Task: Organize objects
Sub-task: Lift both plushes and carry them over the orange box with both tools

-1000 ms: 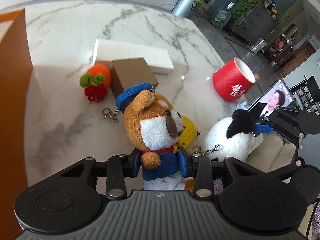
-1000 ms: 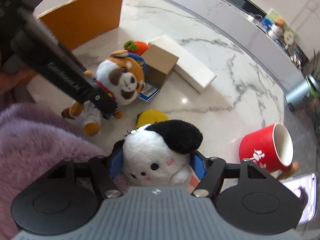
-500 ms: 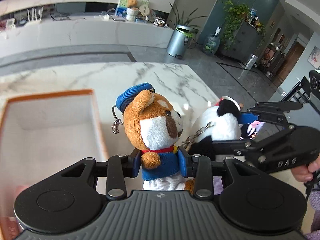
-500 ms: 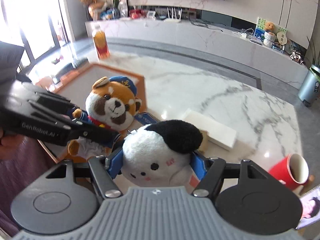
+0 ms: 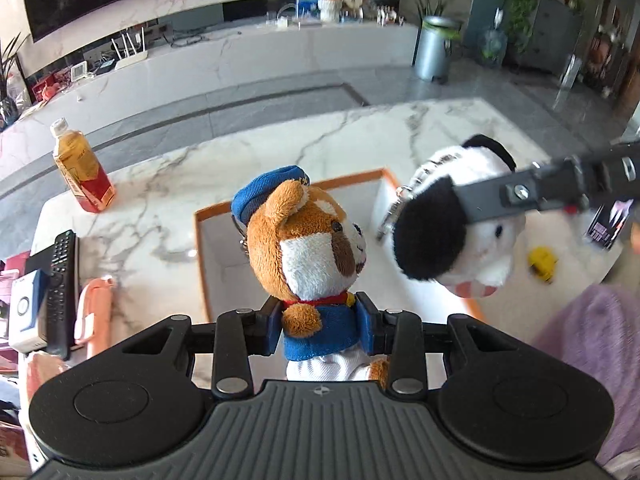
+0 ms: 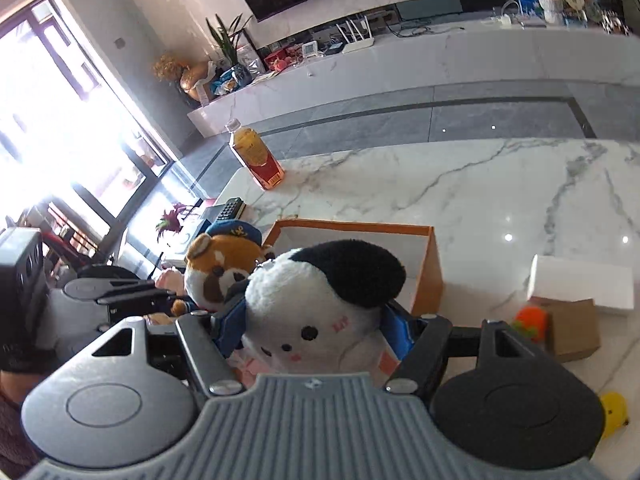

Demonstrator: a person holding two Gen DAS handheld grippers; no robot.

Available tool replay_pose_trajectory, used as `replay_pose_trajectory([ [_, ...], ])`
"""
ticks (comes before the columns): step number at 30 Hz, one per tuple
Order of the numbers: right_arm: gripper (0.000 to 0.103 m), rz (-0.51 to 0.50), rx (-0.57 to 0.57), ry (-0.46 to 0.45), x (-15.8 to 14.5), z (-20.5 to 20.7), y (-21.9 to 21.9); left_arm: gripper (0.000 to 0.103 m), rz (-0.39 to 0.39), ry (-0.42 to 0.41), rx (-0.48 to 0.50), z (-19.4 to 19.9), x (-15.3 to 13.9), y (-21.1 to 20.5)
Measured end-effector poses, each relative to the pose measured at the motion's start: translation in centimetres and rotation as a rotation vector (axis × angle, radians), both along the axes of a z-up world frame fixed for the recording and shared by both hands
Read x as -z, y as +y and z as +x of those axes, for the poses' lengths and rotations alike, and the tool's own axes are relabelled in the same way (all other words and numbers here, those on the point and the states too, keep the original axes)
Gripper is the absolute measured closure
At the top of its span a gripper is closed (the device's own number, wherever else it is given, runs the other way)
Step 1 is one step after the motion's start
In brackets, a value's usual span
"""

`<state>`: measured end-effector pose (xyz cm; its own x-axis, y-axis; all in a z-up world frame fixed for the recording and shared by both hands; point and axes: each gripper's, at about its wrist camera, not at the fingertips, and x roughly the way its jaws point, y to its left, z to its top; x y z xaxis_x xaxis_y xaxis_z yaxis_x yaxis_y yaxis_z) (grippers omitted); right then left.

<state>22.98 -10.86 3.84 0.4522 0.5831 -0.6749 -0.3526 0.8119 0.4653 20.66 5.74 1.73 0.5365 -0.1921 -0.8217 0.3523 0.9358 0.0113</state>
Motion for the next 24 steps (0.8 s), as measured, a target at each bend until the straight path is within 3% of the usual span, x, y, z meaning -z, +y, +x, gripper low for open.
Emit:
replay_pose_trajectory([
  [4,0.032,0.041,0.101,0.133,3.3,2.0,3.0,0.06,0.072,0.049,0.025,1.1,2.0,0.3],
  [13,0.031,-0.01,0.292,0.298,8.7,4.0,6.5,0.06,0.284,0.138,0.04,2.9,6.7,-1.1],
  [17,0.031,-0.033,0.346,0.268,9.3,4.1,7.3,0.06,0.311,0.141,0.038,3.0,7.3,-1.1],
  [24,0.027,-0.038,0.371,0.337,10.9,4.5,8.0,0.056,0.28,0.182,0.04,3.5,7.3,0.0],
])
